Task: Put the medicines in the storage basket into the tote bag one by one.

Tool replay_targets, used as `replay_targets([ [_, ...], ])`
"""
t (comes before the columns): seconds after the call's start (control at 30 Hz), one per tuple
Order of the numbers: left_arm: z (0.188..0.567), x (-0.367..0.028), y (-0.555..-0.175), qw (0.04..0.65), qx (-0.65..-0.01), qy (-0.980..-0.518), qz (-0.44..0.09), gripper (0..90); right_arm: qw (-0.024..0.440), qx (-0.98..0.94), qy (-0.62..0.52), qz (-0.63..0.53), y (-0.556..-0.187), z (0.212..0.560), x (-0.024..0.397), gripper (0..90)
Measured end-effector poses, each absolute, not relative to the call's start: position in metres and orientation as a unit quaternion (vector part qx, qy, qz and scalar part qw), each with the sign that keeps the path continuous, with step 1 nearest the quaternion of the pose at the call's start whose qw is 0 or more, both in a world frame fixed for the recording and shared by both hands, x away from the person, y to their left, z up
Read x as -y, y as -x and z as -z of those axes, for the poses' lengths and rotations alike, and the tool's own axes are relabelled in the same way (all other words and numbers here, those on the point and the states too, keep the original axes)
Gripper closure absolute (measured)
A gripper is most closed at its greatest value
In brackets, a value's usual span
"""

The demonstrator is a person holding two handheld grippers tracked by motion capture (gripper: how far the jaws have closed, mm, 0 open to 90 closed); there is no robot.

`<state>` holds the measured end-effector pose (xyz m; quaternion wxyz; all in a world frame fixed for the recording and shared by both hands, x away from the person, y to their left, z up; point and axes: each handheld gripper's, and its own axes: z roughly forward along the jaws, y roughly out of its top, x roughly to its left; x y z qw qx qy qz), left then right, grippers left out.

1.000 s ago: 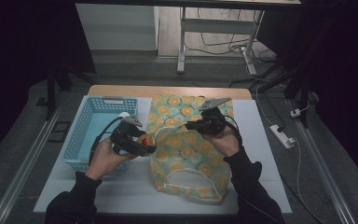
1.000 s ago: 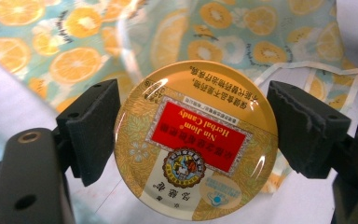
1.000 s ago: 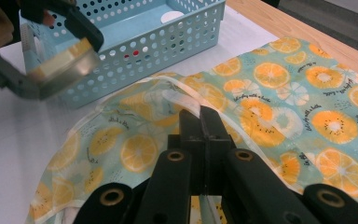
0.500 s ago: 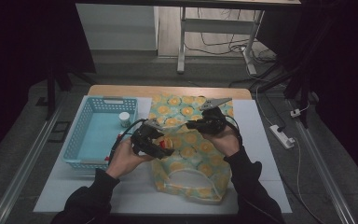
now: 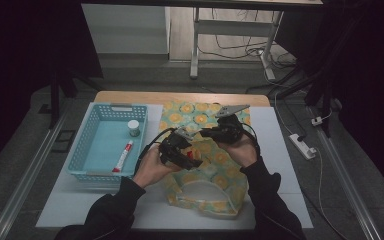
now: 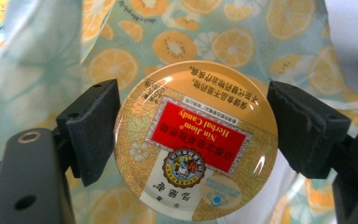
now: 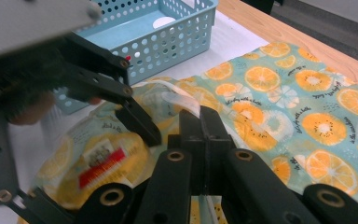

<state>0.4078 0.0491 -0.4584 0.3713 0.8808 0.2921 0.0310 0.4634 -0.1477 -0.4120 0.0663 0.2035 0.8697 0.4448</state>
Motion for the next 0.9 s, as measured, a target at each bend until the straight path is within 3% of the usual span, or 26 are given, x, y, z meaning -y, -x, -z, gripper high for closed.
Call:
replay_targets([
  [0.9, 0.499, -0.035, -0.449, 0.353, -0.340, -0.869, -0.063, 21.2, 0.074, -0.873, -0.205, -0.436, -0.464, 0.419, 0.142, 90.0],
])
